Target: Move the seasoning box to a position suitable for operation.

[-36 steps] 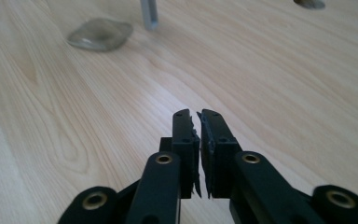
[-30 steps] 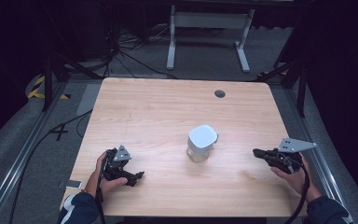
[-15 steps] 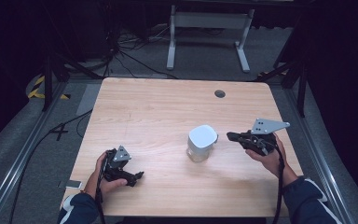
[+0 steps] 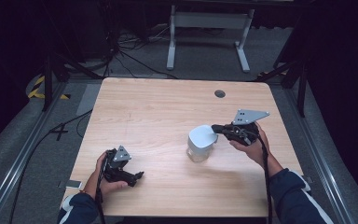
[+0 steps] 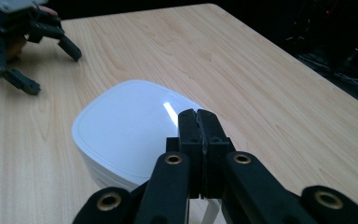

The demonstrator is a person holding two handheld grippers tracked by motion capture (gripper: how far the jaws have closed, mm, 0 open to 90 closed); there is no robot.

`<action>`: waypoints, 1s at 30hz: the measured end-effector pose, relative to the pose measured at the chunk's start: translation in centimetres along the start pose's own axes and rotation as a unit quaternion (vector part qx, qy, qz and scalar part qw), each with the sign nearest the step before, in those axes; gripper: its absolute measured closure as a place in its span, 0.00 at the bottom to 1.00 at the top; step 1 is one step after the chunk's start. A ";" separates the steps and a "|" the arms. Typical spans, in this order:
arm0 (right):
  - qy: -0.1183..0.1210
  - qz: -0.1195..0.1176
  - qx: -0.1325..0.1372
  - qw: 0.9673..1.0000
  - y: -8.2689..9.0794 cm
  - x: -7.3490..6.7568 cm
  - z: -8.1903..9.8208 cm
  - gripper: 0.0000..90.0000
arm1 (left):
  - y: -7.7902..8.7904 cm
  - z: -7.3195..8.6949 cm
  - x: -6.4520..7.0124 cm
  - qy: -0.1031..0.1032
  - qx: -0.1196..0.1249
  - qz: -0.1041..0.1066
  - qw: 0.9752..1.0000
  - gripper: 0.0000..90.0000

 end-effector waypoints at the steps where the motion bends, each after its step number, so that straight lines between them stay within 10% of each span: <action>1: 0.000 -0.001 -0.003 1.000 -0.2 0.1 0.1 1.00 | 0.0 0.0 0.0 0.000 0.000 0.000 1.000 0.01; 17: -0.010 0.004 -0.005 1.000 -0.6 1.2 0.4 1.00 | 0.0 -0.1 0.1 -0.001 -0.003 -0.002 1.000 0.01; 24: -0.017 0.012 -0.008 1.000 -0.5 1.6 0.8 1.00 | 0.5 -2.3 0.7 -0.034 0.013 -0.012 0.999 0.46; 30: -0.023 0.015 -0.010 1.000 -0.6 2.0 1.3 1.00 | 1.1 -7.8 3.1 -0.042 0.067 0.007 0.997 0.63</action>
Point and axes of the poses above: each handheld gripper's, and its own axes: y roughly backward along the jaws, z roughly out of its underside, x roughly to its right, the point moved 10 cm from there along -y, roughly forward along the jaws, and after that the axes turned 14 degrees about -z, right-handed, at the moved point
